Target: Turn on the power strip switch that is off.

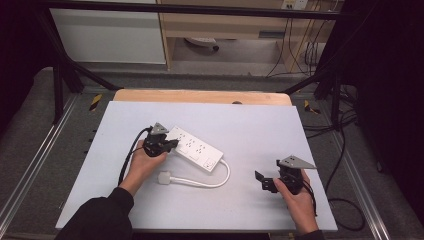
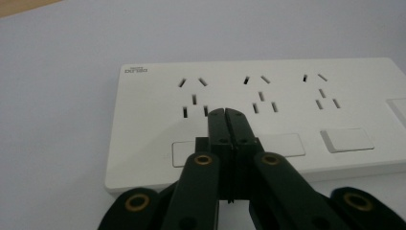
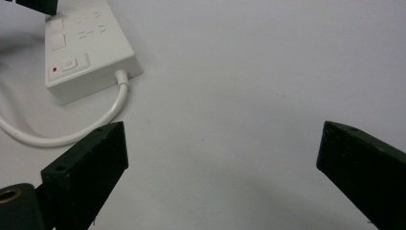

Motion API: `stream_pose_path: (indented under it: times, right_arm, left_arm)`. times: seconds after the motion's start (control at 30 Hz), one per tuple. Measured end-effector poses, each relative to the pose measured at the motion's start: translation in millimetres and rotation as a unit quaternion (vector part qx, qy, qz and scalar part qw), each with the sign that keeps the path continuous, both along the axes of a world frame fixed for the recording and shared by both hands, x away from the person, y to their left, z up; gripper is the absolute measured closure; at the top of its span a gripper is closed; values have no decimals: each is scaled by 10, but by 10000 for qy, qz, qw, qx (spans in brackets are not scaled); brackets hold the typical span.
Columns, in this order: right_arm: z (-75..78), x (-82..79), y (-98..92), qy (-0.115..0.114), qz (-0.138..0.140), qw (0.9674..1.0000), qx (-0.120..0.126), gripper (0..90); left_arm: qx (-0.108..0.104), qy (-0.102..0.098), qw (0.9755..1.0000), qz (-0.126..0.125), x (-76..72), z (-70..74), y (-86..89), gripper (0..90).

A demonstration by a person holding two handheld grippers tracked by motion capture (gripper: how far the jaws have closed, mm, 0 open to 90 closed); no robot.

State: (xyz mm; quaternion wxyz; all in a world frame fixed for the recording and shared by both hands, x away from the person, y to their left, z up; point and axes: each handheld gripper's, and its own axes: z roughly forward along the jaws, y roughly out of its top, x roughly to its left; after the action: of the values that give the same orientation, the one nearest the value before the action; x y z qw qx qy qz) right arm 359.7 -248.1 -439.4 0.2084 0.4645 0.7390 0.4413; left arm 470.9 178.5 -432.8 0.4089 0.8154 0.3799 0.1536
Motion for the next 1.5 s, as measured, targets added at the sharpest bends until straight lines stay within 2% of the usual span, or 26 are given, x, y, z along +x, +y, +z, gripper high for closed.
stream_pose_path:
  times: [0.17,0.37,0.63,0.7,1.0,1.23,1.33,1.4,1.5]
  right_arm:
    - [0,0,-6,8,-6,10000,7,40]
    - [6,-5,-5,-17,-10,10000,20,40]
    - [4,1,-8,-10,-20,10000,23,41]
    - [6,-3,-5,-16,-6,10000,3,41]
    - [9,-6,-10,-14,-7,10000,19,40]
    - [5,-2,-5,-5,2,10000,8,40]
    - [5,-1,-6,-28,-3,10000,11,40]
    - [6,-2,-10,-21,-9,10000,17,40]
    - [4,1,-8,-11,-9,10000,20,40]
  left_arm:
    - [-56,22,10000,10,3,-5,8,900]
    - [-27,-4,10000,14,-3,-6,5,900]
    - [-173,8,9998,56,-9,-32,25,900]
    - [-121,-3,9999,27,-16,-48,18,900]
    - [-188,13,9998,66,6,-52,15,900]
    - [-129,9,9999,56,21,-39,9,900]
    - [-168,-5,9998,80,35,-40,33,900]
    - [-280,37,9995,112,44,-41,48,900]
    - [-246,25,9996,110,48,-39,50,900]
